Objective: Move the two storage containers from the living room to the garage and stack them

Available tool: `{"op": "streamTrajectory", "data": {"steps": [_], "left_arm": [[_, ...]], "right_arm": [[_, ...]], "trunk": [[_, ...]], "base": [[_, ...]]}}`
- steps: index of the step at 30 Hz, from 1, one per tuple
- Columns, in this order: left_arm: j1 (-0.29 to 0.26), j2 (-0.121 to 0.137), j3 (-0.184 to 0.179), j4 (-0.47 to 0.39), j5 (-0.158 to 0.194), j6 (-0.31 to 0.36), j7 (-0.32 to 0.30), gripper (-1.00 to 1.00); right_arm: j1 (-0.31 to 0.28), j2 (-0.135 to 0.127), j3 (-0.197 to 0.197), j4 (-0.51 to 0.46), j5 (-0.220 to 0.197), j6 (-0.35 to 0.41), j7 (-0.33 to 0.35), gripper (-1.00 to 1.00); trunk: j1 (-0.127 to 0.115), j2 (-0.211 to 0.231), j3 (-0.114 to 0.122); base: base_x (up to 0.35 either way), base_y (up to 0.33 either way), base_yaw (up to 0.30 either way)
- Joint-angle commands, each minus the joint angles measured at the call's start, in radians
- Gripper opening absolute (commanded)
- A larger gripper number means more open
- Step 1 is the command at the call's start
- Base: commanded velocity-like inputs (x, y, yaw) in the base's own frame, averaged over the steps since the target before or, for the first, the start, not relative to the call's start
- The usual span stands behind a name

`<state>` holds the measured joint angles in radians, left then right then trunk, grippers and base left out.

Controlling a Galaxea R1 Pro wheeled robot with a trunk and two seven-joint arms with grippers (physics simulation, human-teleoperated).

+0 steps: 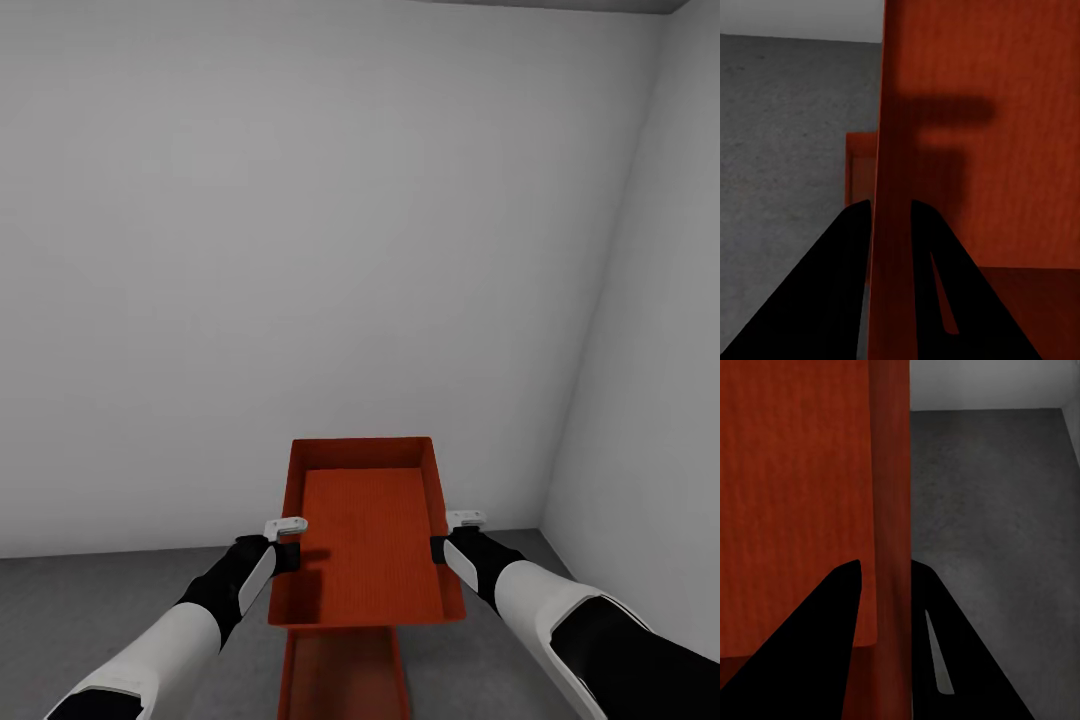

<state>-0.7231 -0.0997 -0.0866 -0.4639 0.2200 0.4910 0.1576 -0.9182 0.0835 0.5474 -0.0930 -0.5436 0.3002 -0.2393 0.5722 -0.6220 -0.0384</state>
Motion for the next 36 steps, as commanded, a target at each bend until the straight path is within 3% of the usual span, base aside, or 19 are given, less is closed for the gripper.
{"op": "streamTrajectory", "data": {"steps": [1,36], "left_arm": [[-0.001,0.002,0.002,-0.002,-0.013,0.008,0.014,-1.0],[-0.001,0.002,0.001,-0.001,-0.013,0.008,0.014,-1.0]], "right_arm": [[-0.001,-0.001,0.006,-0.002,0.005,0.007,-0.009,-1.0],[-0.001,-0.001,0.005,-0.002,0.005,0.007,-0.009,-1.0]], "trunk": [[0.0,-0.002,-0.002],[0.0,-0.002,-0.002]], "base": [[0.0,0.0,0.0],[0.043,0.029,0.0]]}}
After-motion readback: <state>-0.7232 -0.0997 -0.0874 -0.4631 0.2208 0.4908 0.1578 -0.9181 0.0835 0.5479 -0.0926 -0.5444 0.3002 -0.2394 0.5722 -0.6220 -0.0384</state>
